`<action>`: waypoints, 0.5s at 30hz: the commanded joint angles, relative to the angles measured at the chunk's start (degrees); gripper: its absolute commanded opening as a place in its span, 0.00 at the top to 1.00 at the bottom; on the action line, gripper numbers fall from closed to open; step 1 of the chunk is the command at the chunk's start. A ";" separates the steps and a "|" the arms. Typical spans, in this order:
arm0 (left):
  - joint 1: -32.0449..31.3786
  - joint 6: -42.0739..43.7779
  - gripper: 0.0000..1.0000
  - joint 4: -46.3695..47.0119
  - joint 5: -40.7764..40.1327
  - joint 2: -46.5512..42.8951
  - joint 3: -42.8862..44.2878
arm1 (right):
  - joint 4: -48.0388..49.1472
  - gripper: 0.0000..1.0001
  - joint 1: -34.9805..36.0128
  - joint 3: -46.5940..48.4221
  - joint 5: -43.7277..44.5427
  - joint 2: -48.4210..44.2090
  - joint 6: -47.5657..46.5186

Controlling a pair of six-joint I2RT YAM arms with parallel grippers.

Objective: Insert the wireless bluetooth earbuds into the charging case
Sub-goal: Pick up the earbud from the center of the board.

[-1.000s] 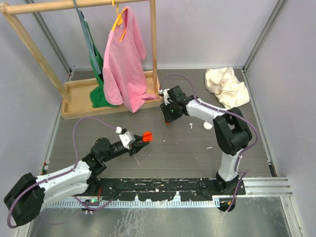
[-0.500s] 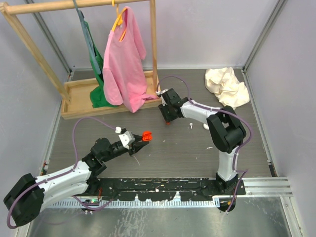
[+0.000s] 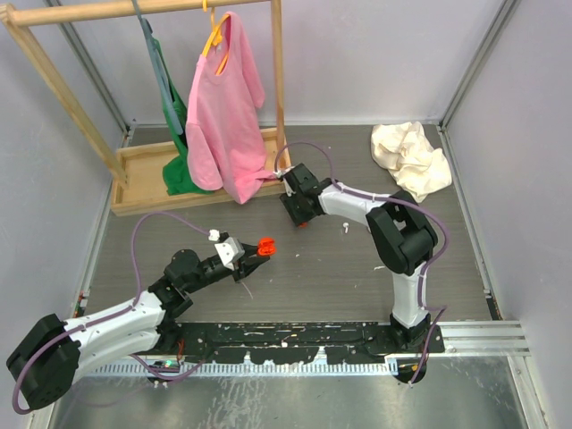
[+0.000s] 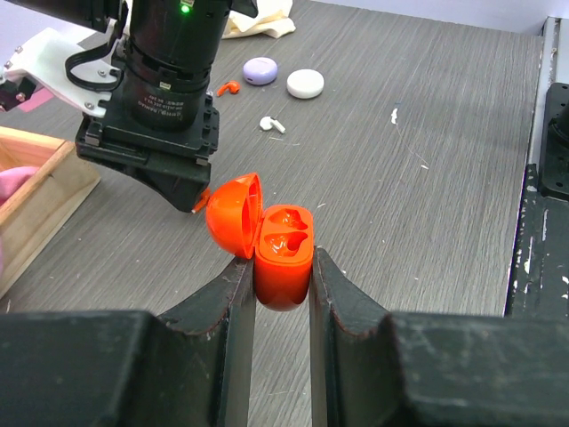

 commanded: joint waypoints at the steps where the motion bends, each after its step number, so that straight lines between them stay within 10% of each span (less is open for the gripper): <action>1: -0.17 -0.21 1.00 3.10 -0.47 -0.33 1.24 | -2.04 0.53 1.35 1.93 1.27 -1.05 -1.22; 15: -0.17 -0.30 1.00 3.14 0.21 0.18 1.49 | -3.57 0.52 1.56 -1.12 3.53 -5.39 -1.54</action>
